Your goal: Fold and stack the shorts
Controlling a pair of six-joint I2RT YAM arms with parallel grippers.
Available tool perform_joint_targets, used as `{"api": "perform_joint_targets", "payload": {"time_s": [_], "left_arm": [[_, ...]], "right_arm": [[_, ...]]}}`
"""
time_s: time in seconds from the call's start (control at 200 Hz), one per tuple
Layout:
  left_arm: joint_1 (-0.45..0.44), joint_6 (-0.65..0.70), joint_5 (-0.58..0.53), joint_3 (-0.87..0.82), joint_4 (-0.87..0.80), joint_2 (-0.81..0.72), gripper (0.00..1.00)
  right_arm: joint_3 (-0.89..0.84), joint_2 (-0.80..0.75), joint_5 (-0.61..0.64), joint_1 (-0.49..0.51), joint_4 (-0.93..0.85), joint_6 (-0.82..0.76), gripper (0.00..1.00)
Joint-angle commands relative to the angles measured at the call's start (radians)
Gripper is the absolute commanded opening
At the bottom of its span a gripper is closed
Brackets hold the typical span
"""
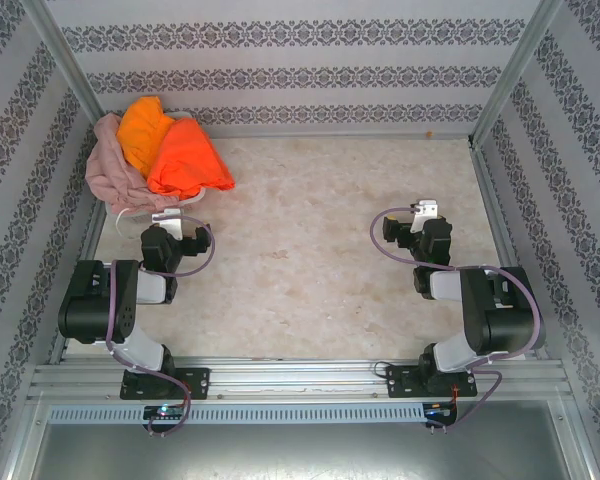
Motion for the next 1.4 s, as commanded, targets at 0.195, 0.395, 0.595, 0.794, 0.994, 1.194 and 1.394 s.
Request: {"api": "perform_joint_targets", "payload": {"time_s": [0.195,0.395,0.595,0.794,0.994,1.194,1.394], "left_arm": [[-0.013,0.001,-0.033,0.0,0.02,-0.01,1.0],[-0.013,0.007,-0.015,0.007,0.004,-0.01,1.0],[-0.013,0.007,-0.019,0.011,-0.001,-0.01,1.0],[-0.013,0.006,-0.02,0.011,-0.002,-0.01,1.0],[-0.015,0.005,-0.029,0.014,-0.009,-0.01,1.0],[-0.013,-0.023,-0.089,-0.02,0.043,-0.026,1.0],[-0.015,-0.064,-0.168,-0.079,-0.141,-0.359,1.0]], "right_arm": [[0.003,-0.006,0.013,0.001,0.021,-0.005,0.98],[0.003,-0.006,0.014,0.001,0.021,-0.006,0.98],[0.003,-0.006,0.014,0.001,0.021,-0.006,0.98],[0.003,-0.005,0.013,0.001,0.021,-0.005,0.98],[0.004,-0.004,0.009,-0.001,0.02,-0.003,0.98],[0.006,-0.018,-0.002,-0.012,0.011,0.008,0.98],[-0.073,-0.411,0.088,0.012,-0.202,0.043,0.98]]}}
